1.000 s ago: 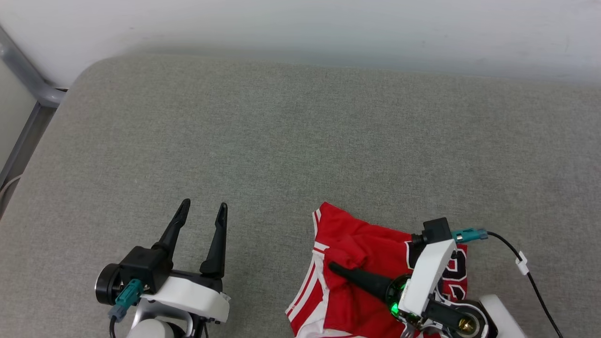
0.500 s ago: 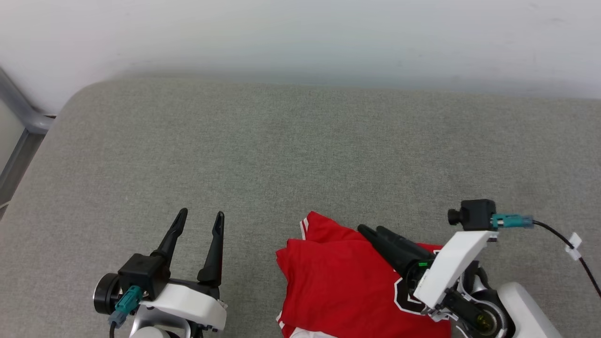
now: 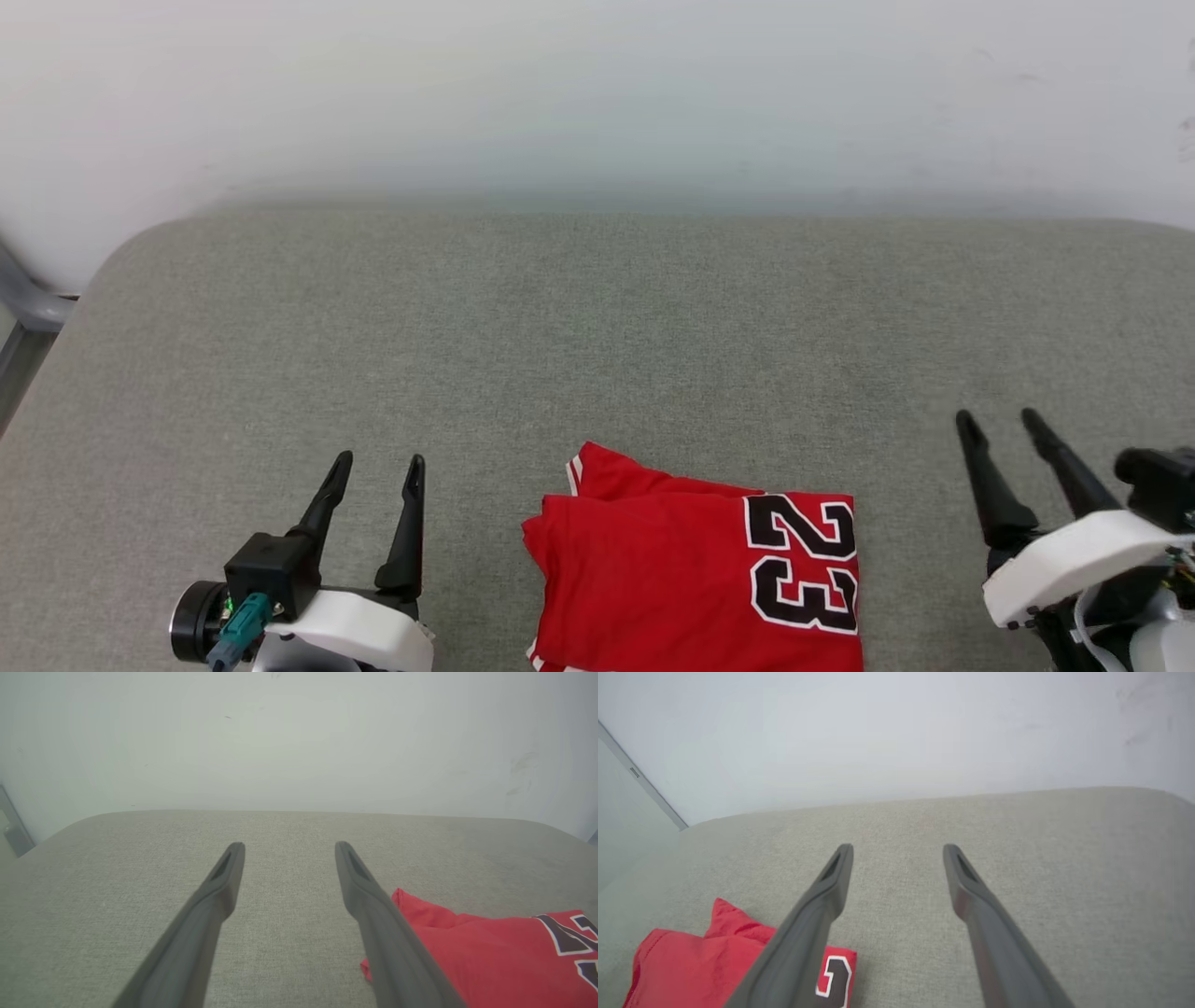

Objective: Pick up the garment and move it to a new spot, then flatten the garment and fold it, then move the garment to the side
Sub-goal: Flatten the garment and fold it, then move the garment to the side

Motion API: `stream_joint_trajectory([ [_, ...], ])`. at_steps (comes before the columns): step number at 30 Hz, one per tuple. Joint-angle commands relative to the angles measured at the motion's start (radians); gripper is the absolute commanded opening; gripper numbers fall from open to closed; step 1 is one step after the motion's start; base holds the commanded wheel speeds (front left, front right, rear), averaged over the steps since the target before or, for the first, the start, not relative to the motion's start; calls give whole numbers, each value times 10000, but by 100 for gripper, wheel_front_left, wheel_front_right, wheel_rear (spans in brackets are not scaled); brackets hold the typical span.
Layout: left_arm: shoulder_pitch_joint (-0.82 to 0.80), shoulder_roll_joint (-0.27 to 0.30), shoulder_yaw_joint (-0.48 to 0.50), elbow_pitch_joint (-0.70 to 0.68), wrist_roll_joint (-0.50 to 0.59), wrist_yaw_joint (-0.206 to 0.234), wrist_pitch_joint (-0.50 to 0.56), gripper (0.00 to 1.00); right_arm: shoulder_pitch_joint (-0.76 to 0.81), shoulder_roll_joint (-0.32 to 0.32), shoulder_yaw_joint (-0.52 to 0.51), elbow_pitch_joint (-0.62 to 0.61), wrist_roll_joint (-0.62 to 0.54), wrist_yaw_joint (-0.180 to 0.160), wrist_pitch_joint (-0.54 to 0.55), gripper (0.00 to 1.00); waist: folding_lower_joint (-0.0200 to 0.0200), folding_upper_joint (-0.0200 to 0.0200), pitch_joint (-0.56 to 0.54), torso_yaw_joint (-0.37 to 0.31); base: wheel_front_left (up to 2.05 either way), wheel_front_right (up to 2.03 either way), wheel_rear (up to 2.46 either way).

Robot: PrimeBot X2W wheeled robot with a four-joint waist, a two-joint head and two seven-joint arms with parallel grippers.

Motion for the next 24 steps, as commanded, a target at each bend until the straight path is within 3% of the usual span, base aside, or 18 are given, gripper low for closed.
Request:
stream_joint_trajectory([
  [1, 59, 17, 57, 35, 48, 25, -20, 100, 165, 185, -138, -182, -166, -4, -157, 100, 1, 0, -33, -32, 0, 0, 0],
  [11, 282, 76, 245, 200, 142, 194, -20, 100, 1757, 887, -382, -2397, -2716, -6, -908, 100, 1, 0, -340, -180, 0, 0, 0],
  [24, 382, 45, 444, 232, 144, 258, -20, 100, 2732, 1325, -471, -3423, -3160, -6, -458, 100, 1, 0, -388, -249, 0, 0, 0],
])
